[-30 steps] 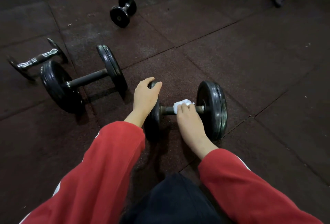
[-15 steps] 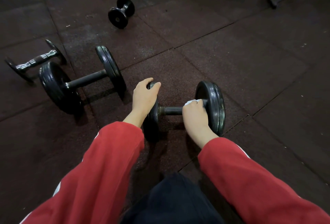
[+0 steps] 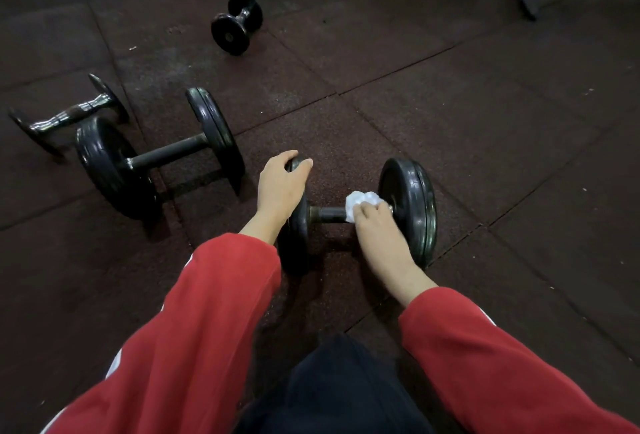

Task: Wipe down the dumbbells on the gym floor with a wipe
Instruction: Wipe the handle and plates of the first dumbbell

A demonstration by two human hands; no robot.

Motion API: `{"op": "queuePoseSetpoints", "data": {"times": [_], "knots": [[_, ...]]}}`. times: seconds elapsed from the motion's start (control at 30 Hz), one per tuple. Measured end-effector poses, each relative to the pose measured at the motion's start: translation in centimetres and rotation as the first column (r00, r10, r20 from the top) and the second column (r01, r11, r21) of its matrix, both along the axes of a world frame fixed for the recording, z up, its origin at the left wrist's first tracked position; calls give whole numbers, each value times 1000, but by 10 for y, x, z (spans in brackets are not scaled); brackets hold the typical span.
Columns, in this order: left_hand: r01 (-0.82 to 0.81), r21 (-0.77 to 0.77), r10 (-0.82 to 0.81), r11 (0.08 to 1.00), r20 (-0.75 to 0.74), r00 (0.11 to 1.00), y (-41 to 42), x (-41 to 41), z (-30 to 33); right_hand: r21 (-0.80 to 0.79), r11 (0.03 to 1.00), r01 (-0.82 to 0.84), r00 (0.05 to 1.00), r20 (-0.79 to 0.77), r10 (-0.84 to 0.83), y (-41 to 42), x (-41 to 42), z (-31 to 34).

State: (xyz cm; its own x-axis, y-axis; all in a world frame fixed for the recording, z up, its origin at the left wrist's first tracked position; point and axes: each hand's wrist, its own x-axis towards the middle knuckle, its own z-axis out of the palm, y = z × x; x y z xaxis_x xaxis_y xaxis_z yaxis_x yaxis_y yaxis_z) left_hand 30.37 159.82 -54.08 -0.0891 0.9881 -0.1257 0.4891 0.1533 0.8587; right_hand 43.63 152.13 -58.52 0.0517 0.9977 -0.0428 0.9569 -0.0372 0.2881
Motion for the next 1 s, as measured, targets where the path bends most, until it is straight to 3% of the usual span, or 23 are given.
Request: {"op": "queuePoseSetpoints", "data": {"times": [0.07, 0.13, 0.27, 0.37, 0.5, 0.63, 0.73, 0.9, 1.0], "knots": [[-6, 1, 6, 1000, 0, 1000, 1, 0, 0, -18, 996, -87, 960, -268, 79, -11, -10, 0], [-8, -3, 8, 1000, 7, 1000, 2, 0, -1, -1, 989, -145, 914, -382, 134, -11, -18, -3], [-5, 12, 4, 1000, 10, 1000, -1, 0, -4, 83, 976, -203, 906, -362, 219, -7, -12, -12], [-8, 23, 8, 1000, 12, 1000, -1, -1, -5, 216, 965, -148, 885, -406, 227, 4, -14, -7], [-10, 22, 10, 1000, 11, 1000, 0, -1, -6, 84, 957, -278, 851, -441, 286, 19, -25, 2], [-11, 31, 10, 999, 14, 1000, 0, 0, -5, 134, 951, -278, 803, -511, 307, 30, -32, 4], [-14, 32, 14, 999, 10, 1000, -1, -1, -4, 41, 944, -328, 862, -395, 317, 40, -33, 7], [-7, 40, 6, 999, 1, 1000, -1, -1, -5, -52, 961, -271, 893, -386, 231, 62, -37, 9], [-3, 39, 3, 999, 5, 1000, 0, -1, -5, -31, 961, -275, 885, -399, 240, 59, -35, 6]]}}
